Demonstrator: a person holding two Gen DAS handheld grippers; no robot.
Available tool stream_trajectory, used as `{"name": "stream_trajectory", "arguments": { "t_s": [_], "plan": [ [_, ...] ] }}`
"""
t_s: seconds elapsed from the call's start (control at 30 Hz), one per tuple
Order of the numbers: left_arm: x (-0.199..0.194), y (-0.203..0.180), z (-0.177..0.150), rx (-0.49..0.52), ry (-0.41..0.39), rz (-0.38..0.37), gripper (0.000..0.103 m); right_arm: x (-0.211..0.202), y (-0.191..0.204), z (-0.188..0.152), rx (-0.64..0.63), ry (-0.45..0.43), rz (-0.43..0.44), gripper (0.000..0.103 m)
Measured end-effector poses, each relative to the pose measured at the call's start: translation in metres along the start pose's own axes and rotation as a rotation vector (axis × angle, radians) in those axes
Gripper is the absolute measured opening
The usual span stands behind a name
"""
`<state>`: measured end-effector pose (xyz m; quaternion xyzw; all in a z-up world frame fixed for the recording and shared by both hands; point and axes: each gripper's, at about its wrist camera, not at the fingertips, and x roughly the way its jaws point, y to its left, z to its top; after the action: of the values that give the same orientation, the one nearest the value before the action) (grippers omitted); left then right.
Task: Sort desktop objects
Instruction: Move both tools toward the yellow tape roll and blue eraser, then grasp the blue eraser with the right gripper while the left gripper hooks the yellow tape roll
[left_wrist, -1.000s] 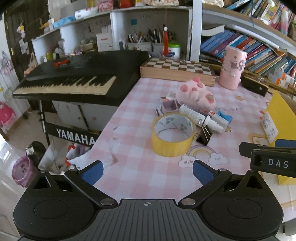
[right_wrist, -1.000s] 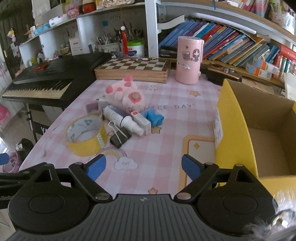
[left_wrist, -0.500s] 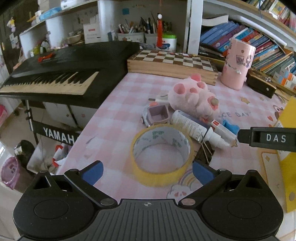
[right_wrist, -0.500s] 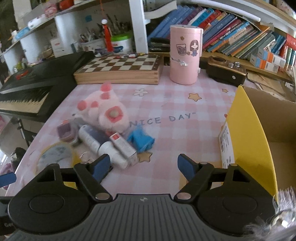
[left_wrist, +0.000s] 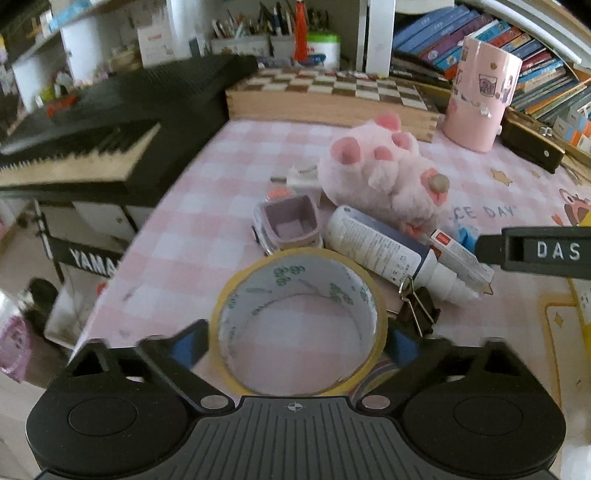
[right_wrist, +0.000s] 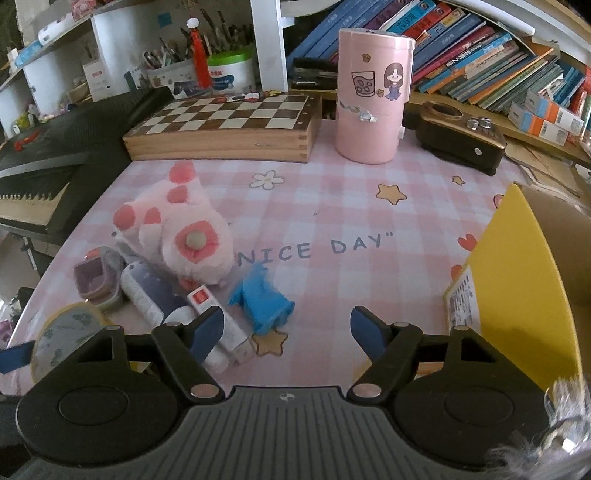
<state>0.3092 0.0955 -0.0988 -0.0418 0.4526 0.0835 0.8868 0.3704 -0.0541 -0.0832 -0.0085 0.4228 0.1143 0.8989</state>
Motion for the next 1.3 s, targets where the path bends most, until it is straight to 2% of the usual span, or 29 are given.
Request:
{"name": "stream_trajectory", "arguments": {
  "t_s": [0.1,0.2,0.27,0.37,0.43,0.47,0.5,0.67,0.97,1.13,1.3],
  "plan": [
    [0.003,0.002,0.002,-0.032,0.008,0.011,0.089,0.011,-0.001,0.006,-0.004,0.001,0.016,0.066],
    [-0.001,0.007,-0.001,-0.049,0.009,0.015,0.089,0.026,0.003,0.012,-0.063,0.052,0.037,0.055],
    [-0.006,0.014,-0.004,-0.076,0.017,0.003,0.089,0.036,0.004,0.014,-0.08,0.1,0.055,0.054],
    [-0.018,0.024,-0.009,-0.118,0.01,-0.008,0.089,0.042,0.007,0.016,-0.109,0.105,0.06,0.051],
    [-0.024,0.029,-0.009,-0.133,0.003,-0.009,0.089,0.043,0.009,0.016,-0.142,0.094,0.049,0.044],
    [-0.027,0.03,-0.009,-0.137,-0.002,-0.009,0.089,0.043,0.009,0.016,-0.156,0.085,0.047,0.032],
    [-0.03,0.032,-0.009,-0.139,-0.01,-0.008,0.089,0.043,0.008,0.016,-0.158,0.078,0.051,0.026],
    [-0.042,0.032,-0.005,-0.137,-0.049,-0.012,0.089,0.031,-0.001,0.016,-0.086,0.049,0.075,0.026],
    [-0.072,0.028,-0.003,-0.105,-0.13,-0.064,0.089,-0.025,0.0,0.009,-0.051,-0.056,0.079,0.026],
    [-0.098,0.03,-0.013,-0.085,-0.174,-0.103,0.089,-0.062,0.006,-0.003,-0.049,-0.106,0.099,0.026],
    [-0.124,0.035,-0.028,-0.05,-0.208,-0.119,0.089,-0.1,0.012,-0.027,-0.012,-0.14,0.081,0.026]
  ]
}}
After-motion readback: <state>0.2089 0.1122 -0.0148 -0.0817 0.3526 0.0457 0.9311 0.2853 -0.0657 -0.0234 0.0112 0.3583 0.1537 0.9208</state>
